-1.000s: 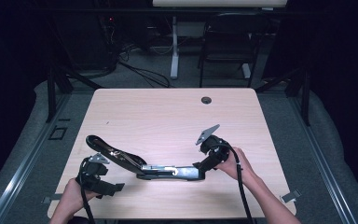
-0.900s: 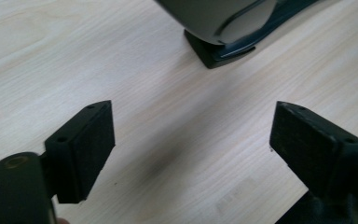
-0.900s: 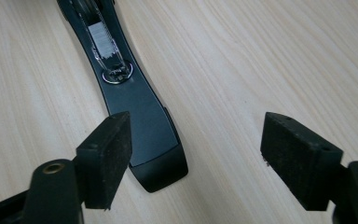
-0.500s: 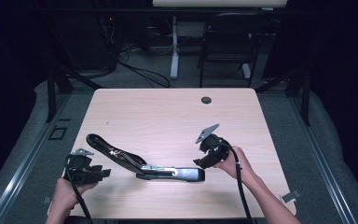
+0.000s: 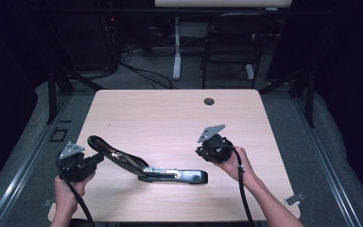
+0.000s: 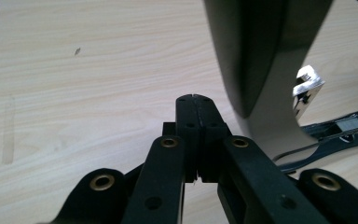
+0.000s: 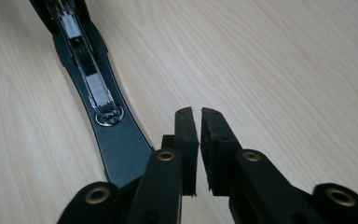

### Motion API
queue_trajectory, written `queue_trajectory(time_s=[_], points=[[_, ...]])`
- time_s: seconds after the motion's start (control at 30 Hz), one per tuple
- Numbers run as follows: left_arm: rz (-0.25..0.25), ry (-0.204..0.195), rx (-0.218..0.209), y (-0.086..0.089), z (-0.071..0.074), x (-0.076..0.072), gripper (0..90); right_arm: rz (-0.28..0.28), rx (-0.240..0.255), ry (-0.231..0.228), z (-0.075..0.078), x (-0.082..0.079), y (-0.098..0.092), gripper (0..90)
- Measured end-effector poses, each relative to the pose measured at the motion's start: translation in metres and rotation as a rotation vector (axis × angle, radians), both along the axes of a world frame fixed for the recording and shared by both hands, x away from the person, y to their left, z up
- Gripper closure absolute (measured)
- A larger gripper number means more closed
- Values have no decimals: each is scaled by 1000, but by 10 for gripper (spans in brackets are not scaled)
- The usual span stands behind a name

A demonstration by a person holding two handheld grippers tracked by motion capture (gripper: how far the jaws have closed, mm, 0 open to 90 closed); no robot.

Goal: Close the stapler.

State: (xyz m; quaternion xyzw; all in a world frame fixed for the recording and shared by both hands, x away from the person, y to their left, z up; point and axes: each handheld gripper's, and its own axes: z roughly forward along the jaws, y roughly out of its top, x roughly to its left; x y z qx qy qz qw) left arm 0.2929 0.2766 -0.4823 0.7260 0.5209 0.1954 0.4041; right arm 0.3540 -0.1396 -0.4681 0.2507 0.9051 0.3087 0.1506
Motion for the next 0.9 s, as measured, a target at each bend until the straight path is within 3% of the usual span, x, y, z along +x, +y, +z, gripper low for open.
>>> queue_trajectory(time_s=[0.07, 0.27, 0.5, 0.9], points=[[-22, -13, -7, -5, 1, 1, 900, 5, 0, -10, 2, -2, 3, 878], [-24, -30, 4, -12, 5, 3, 900, 29, 20, -13, 6, -4, 13, 900], [-48, -79, -1, -26, 9, 8, 900, 74, 27, -12, 7, -7, 30, 900], [-105, -110, 4, -46, 11, 15, 900, 100, 72, -22, 16, -8, 53, 900]])
